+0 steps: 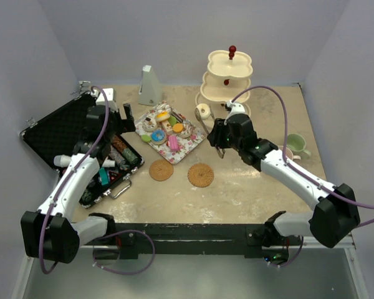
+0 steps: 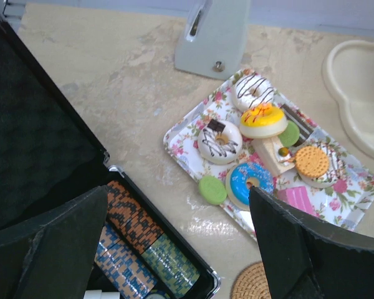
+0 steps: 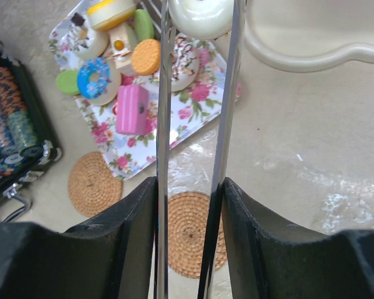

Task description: Serve the afternoon tea

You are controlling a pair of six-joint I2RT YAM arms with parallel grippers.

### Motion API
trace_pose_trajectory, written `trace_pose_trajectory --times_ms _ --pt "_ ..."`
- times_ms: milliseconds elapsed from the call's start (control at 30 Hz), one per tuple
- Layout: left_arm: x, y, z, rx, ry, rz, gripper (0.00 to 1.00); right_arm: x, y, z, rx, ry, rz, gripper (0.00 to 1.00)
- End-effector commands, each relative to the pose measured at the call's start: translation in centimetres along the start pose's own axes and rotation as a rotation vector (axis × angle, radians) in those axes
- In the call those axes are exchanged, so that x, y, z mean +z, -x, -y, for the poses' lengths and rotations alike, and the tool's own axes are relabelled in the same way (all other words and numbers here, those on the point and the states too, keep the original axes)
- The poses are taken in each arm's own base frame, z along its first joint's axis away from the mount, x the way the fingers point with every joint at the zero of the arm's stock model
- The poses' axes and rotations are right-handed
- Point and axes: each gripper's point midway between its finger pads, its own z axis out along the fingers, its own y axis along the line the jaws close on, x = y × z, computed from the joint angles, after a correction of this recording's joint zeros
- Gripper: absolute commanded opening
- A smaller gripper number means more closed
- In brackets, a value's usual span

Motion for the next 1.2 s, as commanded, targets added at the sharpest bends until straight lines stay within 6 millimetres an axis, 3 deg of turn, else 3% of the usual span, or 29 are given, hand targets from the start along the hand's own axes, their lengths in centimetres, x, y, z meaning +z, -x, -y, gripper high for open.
trace_pose_trajectory --times_ms 0,100,200,300,400,600,800,900,1167 --pt "-1.7 8.7 2.6 -0.066 -0.114 0.225 1.00 1.2 1.9 0.3 0.015 0.055 0.079 0.27" --pt "-1.9 12.0 3.8 -0.082 -0.162 0.284 1.00 2.2 2.0 1.9 0.026 0.020 0.086 0.27" --pt "-1.3 12.9 4.0 -0.080 -0.162 0.295 1.00 2.9 1.9 4.0 0.041 -0.025 0.085 0.27" --pt "-0.7 10.5 3.3 -0.056 -0.134 0.256 1.00 3.6 2.7 5.8 0.060 -0.052 0.113 0.27" --pt "-0.7 9.1 2.4 -0.044 -0.099 0.263 1.00 5.0 2.1 7.2 0.058 -0.084 0.092 0.27" --pt "-1.3 9.3 2.2 -0.033 -0.087 0.288 1.00 7.5 1.8 7.9 0.044 -0.098 0.071 0.27" --pt "-1.1 9.1 2.2 -0.035 -0.086 0.280 1.00 8.0 2.1 9.4 0.030 -0.172 0.101 0.29" --pt "-1.0 9.0 2.2 -0.036 -0.086 0.277 1.00 8.4 1.1 10.0 0.028 -0.192 0.086 0.31" --pt "-0.9 8.9 2.2 -0.040 -0.089 0.275 1.00 8.6 0.4 10.7 0.016 -0.224 0.078 0.46"
